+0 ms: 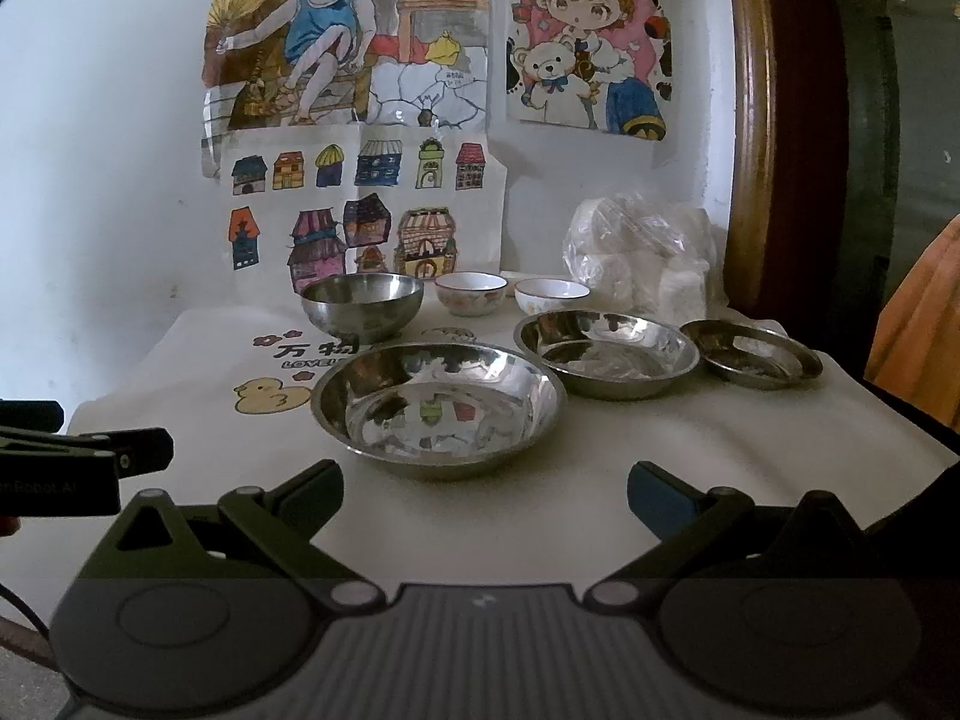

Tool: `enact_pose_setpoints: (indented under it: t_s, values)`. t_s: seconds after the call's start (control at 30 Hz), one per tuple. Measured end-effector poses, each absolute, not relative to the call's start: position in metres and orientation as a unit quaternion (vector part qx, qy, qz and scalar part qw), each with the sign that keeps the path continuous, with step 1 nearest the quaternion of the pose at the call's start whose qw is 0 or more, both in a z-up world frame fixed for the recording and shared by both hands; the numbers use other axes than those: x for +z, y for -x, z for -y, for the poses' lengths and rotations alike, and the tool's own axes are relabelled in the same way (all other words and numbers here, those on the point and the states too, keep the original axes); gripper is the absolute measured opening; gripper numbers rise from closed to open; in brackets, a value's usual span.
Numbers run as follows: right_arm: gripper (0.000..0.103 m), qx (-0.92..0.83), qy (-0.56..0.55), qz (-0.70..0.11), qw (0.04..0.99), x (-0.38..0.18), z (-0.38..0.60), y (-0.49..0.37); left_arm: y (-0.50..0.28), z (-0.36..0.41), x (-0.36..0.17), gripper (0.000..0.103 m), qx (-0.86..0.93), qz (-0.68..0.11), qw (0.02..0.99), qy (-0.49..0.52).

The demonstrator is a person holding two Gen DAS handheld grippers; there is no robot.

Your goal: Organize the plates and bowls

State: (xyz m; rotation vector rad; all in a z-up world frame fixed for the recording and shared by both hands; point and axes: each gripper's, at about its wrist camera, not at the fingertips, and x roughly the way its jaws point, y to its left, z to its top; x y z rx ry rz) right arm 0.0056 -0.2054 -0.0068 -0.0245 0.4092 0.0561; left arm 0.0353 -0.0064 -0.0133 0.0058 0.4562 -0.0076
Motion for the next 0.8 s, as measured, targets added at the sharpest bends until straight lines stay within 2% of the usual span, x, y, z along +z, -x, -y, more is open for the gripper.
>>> enact_pose_setpoints:
  t_s: [0.8]
  values:
    - [0.103,0.049,0.037,-0.201,0.978,0.012,0.202,-0.054,-0.090,0.004,0.007,0.102,0.004,-0.229,0.973,-0.019]
